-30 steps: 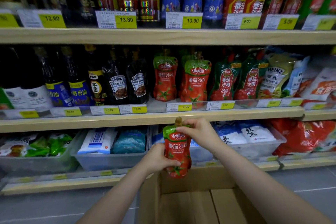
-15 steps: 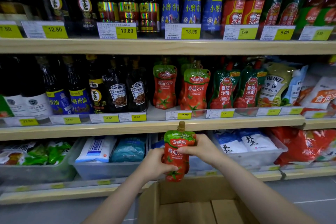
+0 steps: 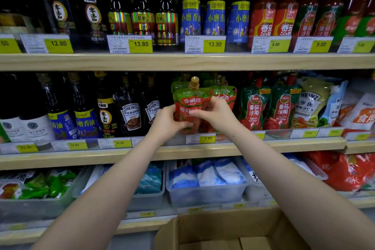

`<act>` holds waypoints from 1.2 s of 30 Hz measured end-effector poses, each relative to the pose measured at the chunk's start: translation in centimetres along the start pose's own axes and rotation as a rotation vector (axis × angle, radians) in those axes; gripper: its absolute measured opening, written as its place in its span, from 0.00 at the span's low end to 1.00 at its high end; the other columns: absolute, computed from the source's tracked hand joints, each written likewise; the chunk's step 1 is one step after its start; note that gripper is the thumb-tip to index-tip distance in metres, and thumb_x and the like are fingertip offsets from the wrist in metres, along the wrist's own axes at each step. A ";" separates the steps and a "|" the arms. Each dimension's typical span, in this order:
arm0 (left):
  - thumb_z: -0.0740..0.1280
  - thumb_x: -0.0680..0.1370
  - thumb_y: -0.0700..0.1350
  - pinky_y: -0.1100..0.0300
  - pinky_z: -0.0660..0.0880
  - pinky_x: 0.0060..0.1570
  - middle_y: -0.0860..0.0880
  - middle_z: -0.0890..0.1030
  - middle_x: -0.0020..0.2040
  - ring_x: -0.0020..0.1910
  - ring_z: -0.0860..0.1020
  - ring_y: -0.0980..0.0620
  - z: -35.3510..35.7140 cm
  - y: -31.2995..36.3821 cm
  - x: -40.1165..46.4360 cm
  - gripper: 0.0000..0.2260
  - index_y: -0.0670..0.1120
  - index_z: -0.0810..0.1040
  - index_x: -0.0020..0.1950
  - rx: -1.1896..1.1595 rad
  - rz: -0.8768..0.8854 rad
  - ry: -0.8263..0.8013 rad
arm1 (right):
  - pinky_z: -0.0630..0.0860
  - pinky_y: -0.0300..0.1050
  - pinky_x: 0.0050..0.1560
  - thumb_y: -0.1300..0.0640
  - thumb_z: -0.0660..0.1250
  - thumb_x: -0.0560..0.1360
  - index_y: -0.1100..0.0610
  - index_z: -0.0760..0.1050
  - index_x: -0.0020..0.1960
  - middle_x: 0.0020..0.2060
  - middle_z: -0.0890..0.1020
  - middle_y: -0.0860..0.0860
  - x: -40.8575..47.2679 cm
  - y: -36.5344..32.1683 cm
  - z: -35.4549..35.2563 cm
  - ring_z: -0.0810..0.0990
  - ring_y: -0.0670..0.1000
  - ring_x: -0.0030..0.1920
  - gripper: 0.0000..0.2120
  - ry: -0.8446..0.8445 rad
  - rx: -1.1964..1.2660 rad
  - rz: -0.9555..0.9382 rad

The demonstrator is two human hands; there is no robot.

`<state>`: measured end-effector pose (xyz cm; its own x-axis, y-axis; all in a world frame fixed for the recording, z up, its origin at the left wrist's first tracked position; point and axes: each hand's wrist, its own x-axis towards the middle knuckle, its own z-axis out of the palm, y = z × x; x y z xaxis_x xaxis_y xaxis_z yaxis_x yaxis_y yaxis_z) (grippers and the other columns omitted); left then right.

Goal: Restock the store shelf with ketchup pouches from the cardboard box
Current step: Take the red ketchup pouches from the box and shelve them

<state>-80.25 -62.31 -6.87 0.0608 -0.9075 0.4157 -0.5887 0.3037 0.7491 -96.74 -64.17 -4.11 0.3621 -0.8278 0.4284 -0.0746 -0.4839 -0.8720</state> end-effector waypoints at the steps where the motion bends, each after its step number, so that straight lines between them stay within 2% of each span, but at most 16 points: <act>1: 0.78 0.63 0.44 0.75 0.69 0.35 0.58 0.80 0.38 0.37 0.75 0.67 0.1 -0.3 0.4 0.16 0.56 0.77 0.44 0.002 -0.003 -0.002 | 0.78 0.32 0.44 0.61 0.75 0.66 0.47 0.78 0.44 0.40 0.84 0.42 0.4 0.4 0.2 0.82 0.39 0.44 0.12 0.014 -0.012 0.000; 4: 0.78 0.64 0.43 0.77 0.69 0.34 0.58 0.79 0.39 0.37 0.75 0.67 0.9 -1.7 1.1 0.16 0.53 0.78 0.47 -0.008 -0.031 0.002 | 0.77 0.33 0.47 0.59 0.74 0.67 0.48 0.77 0.49 0.44 0.82 0.42 1.5 2.3 0.6 0.81 0.38 0.47 0.13 0.044 -0.045 0.011; 8: 0.77 0.65 0.45 0.76 0.69 0.33 0.55 0.79 0.41 0.38 0.76 0.63 2.1 -3.7 1.6 0.17 0.49 0.78 0.51 0.018 -0.089 -0.044 | 0.76 0.32 0.44 0.58 0.73 0.68 0.55 0.75 0.54 0.45 0.81 0.47 2.2 4.3 1.4 0.79 0.39 0.44 0.16 0.082 -0.073 0.045; 10: 0.77 0.66 0.47 0.75 0.69 0.34 0.54 0.80 0.42 0.39 0.76 0.60 2.4 -4.4 1.9 0.18 0.48 0.78 0.53 0.045 -0.103 -0.041 | 0.77 0.35 0.45 0.56 0.73 0.69 0.56 0.75 0.53 0.45 0.82 0.50 2.5 5.0 1.8 0.80 0.44 0.44 0.14 0.109 -0.093 0.076; 12: 0.76 0.67 0.49 0.69 0.70 0.40 0.53 0.80 0.45 0.43 0.78 0.56 2.6 -4.9 2.2 0.19 0.48 0.77 0.55 0.046 -0.112 -0.044 | 0.77 0.38 0.44 0.54 0.72 0.70 0.56 0.75 0.51 0.45 0.82 0.51 3.1 5.4 1.9 0.81 0.48 0.45 0.12 0.131 -0.114 0.101; 15: 0.74 0.68 0.51 0.65 0.70 0.44 0.52 0.81 0.48 0.45 0.78 0.56 2.7 -5.2 2.5 0.20 0.48 0.76 0.57 0.057 -0.126 -0.077 | 0.74 0.34 0.38 0.53 0.71 0.70 0.55 0.74 0.49 0.42 0.81 0.49 3.8 5.8 2.0 0.79 0.45 0.41 0.10 0.144 -0.130 0.131; 19: 0.74 0.69 0.51 0.64 0.71 0.47 0.51 0.81 0.50 0.47 0.78 0.55 2.5 -5.2 2.5 0.20 0.48 0.76 0.58 0.051 -0.134 -0.108 | 0.71 0.30 0.36 0.51 0.71 0.71 0.53 0.75 0.48 0.40 0.80 0.45 4.0 6.2 2.1 0.78 0.40 0.40 0.10 0.145 -0.121 0.161; 22: 0.74 0.69 0.51 0.68 0.70 0.45 0.51 0.81 0.51 0.47 0.78 0.56 2.6 -5.2 2.3 0.21 0.48 0.75 0.59 0.053 -0.133 -0.100 | 0.72 0.31 0.36 0.52 0.70 0.71 0.55 0.75 0.50 0.42 0.80 0.47 3.8 5.9 2.2 0.79 0.41 0.41 0.11 0.148 -0.126 0.166; 25: 0.74 0.68 0.52 0.74 0.69 0.38 0.52 0.80 0.49 0.46 0.77 0.56 2.5 -5.0 1.7 0.22 0.47 0.75 0.59 0.059 -0.129 -0.047 | 0.73 0.32 0.38 0.51 0.71 0.70 0.56 0.74 0.53 0.43 0.80 0.48 3.2 5.5 2.3 0.80 0.48 0.44 0.16 0.173 -0.168 0.174; 28: 0.74 0.69 0.52 0.64 0.72 0.53 0.47 0.79 0.56 0.55 0.77 0.51 2.1 -5.0 -0.1 0.28 0.44 0.71 0.65 -0.013 -0.126 -0.011 | 0.73 0.34 0.45 0.49 0.73 0.68 0.57 0.70 0.61 0.49 0.79 0.49 1.2 5.1 1.9 0.78 0.46 0.49 0.26 0.219 -0.262 0.146; 30: 0.72 0.71 0.50 0.60 0.69 0.61 0.45 0.76 0.63 0.62 0.74 0.50 1.4 -5.2 -2.0 0.29 0.43 0.67 0.69 0.024 -0.081 0.020 | 0.73 0.39 0.55 0.50 0.73 0.68 0.58 0.68 0.65 0.57 0.78 0.53 -0.6 4.9 1.3 0.76 0.48 0.57 0.30 0.209 -0.314 0.127; 32: 0.69 0.74 0.50 0.58 0.68 0.63 0.46 0.74 0.65 0.64 0.72 0.51 0.6 -5.3 -4.0 0.26 0.44 0.68 0.69 0.111 0.015 0.071 | 0.72 0.40 0.58 0.50 0.73 0.68 0.57 0.68 0.65 0.60 0.77 0.53 -2.4 4.7 0.5 0.76 0.49 0.60 0.29 0.197 -0.366 0.119; 36: 0.66 0.75 0.51 0.58 0.72 0.57 0.53 0.76 0.59 0.58 0.73 0.56 0.8 -3.5 -6.6 0.18 0.49 0.73 0.64 0.161 0.231 0.059 | 0.75 0.42 0.58 0.51 0.71 0.71 0.56 0.71 0.61 0.56 0.79 0.50 -6.1 4.4 -1.5 0.77 0.45 0.55 0.22 0.171 -0.409 0.124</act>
<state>-79.25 -57.63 -12.59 -0.0460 -0.7996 0.5988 -0.7123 0.4465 0.5415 -100.70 -61.64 -10.20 0.1715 -0.9050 0.3892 -0.4809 -0.4217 -0.7687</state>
